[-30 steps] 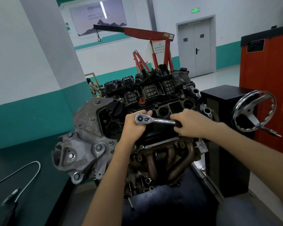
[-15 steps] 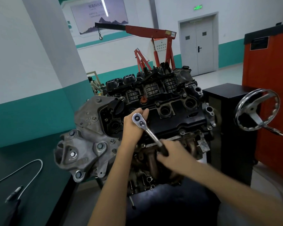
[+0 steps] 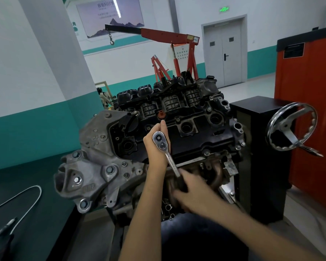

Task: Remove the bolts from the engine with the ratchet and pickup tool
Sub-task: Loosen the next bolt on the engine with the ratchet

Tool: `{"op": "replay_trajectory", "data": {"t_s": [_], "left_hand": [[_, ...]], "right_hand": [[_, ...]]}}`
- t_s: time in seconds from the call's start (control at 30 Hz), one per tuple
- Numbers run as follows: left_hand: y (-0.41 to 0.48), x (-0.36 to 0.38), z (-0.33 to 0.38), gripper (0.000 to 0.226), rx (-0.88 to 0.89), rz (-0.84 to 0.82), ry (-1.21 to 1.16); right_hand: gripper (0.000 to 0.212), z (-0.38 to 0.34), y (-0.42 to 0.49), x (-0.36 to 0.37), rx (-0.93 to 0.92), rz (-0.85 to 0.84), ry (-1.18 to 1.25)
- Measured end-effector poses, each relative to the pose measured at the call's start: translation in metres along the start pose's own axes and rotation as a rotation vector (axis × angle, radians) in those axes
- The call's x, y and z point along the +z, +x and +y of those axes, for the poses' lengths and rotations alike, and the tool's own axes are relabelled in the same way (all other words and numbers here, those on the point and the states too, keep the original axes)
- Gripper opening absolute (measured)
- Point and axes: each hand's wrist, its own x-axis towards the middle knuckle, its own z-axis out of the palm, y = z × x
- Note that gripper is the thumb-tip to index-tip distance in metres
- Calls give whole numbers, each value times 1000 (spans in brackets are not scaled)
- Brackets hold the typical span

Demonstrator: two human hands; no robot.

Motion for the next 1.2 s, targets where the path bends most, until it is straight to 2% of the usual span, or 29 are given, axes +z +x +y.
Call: {"op": "replay_trajectory", "data": {"t_s": [0.03,0.1,0.17,0.33,0.4,0.47,0.57,0.7,0.77,0.83,0.93,1.0,1.1,1.2], "left_hand": [[-1,3,0,48,6,18,15],[0,2,-2,48,-25,1,27],[5,-6,-5,50,-27,-85,49],[14,-25,-7,52,68,-287,216],[15,-25,-5,51,64,-320,225],[14,-24,-5,51,50,-330,193],[9,-18,-6,53,-6,-231,96],[1,-3,-6,50,-13,-27,-3],[-1,1,-7,48,24,15,-9],[0,-3,-10,48,32,-8,41],[9,-20,-13,52,57,-185,161],[15,-29,-12,53,92,-325,219],[19,-27,-7,54,108,-419,285],[14,-17,-3,50,104,-370,261]], "right_hand": [[23,-2,-4,16,5,-6,114],[19,-3,-3,25,15,15,141],[18,-2,5,4,-10,24,-50],[4,-12,41,-90,-138,-58,-739],[4,-26,56,-116,-212,-40,-938],[12,-30,62,-125,-245,8,-1028],[17,-16,46,-101,-141,72,-840],[18,3,8,-21,-17,52,-207],[23,0,-2,18,5,28,71],[22,-3,-2,34,-1,41,121],[18,3,11,2,-24,46,-144],[15,5,23,-42,-34,-15,-422],[5,-13,48,-110,-124,-43,-875],[31,-36,66,-146,-219,22,-1098]]}}
